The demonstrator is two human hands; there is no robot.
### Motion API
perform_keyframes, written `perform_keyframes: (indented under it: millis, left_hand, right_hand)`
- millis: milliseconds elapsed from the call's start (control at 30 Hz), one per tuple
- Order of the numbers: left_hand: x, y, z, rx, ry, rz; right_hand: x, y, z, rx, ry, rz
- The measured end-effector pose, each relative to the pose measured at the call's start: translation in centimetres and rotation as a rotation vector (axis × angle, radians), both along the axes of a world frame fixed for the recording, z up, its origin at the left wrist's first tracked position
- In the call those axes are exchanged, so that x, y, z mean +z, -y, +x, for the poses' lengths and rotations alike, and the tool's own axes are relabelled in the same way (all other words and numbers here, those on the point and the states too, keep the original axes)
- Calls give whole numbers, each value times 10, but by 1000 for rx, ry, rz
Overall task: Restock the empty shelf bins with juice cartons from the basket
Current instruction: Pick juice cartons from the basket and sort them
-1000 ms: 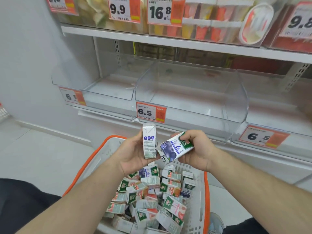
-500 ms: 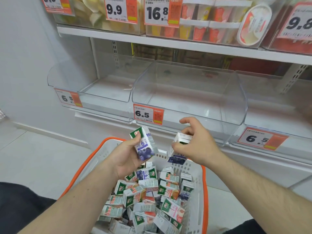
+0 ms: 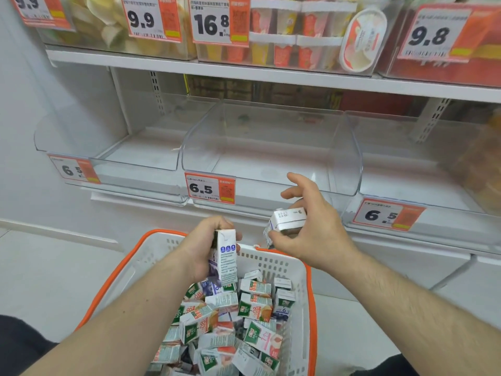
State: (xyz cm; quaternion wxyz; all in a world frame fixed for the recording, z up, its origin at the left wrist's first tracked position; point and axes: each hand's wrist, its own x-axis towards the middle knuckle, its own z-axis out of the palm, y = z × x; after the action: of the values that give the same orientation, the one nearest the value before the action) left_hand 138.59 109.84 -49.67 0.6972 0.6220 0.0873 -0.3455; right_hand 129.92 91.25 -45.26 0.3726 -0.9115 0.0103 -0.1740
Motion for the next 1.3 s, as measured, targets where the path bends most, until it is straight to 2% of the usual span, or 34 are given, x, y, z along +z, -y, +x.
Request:
perform_keyframes:
  millis: [100, 200, 300, 400, 533, 667, 833, 900, 1000, 1167, 1300]
  left_hand:
    - [3, 12, -2, -113, 394, 211]
    - [10, 23, -5, -361, 751, 346]
    - [14, 41, -9, -517, 903, 414]
    - [20, 62, -12, -475, 1043, 457]
    - [34, 84, -13, -343, 1104, 461]
    - [47, 110, -17, -318, 1135, 412]
    - [47, 144, -26, -285, 1110, 429]
    - [42, 154, -31, -315, 1067, 427]
    - [34, 166, -36, -360, 980, 435]
    - [31, 172, -37, -356, 964, 425]
    - [30, 170, -35, -365, 991, 448]
  right_hand:
    - [0, 6, -2, -50, 40, 16]
    - [0, 13, -2, -89, 49, 54]
    - [3, 15, -5, -135, 66, 84]
    - [10, 21, -7, -186, 106, 194]
    - [22, 35, -9, -319, 157, 153]
    - [36, 52, -13, -444, 184, 120]
    - [70, 106, -24, -762, 472, 154]
    - [72, 124, -23, -840, 377, 81]
    - [59, 136, -13, -844, 70, -74]
    - [48, 141, 0, -679, -265, -157]
    - [47, 138, 7, -517, -425, -172]
